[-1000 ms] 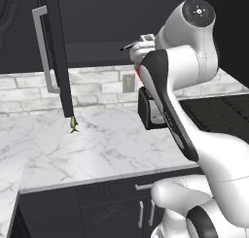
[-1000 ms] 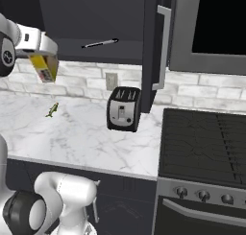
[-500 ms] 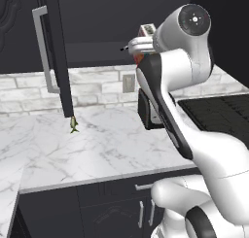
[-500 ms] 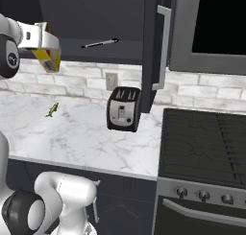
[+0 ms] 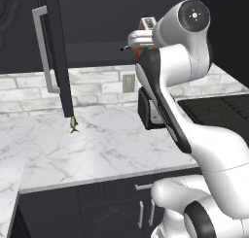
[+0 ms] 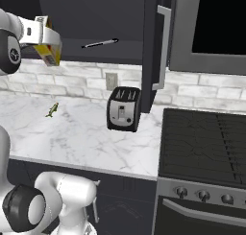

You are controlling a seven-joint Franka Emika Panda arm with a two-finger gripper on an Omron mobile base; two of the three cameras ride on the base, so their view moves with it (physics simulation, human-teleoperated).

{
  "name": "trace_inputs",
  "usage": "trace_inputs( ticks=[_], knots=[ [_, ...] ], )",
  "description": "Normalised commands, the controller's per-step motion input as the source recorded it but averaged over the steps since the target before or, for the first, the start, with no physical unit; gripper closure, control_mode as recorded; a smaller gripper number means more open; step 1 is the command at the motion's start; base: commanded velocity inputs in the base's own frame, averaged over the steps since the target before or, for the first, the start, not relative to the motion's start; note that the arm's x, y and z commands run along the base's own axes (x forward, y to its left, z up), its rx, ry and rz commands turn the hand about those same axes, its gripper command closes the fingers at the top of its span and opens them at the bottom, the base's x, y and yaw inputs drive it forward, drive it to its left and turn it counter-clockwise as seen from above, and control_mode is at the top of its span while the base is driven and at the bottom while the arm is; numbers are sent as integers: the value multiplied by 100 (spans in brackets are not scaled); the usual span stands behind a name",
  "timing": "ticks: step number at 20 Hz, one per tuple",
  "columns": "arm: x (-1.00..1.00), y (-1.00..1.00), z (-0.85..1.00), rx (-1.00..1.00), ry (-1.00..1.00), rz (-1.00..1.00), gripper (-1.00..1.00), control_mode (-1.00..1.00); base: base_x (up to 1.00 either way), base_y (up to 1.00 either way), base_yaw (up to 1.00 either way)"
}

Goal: Pick the yogurt and cereal from the counter and place them in the cabinets closest to them.

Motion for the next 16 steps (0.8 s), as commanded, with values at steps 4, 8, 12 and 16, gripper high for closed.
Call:
trace_inputs(
  ticks=[4,8,12,16],
  knots=[
    [5,0,0,1,0,0,100,-100,0,0,0],
    [21,0,0,3,0,-2,100,-100,0,0,0],
    [27,0,0,6,0,-2,100,-100,0,0,0],
    [27,0,1,3,0,-2,100,-100,0,0,0]
  ],
)
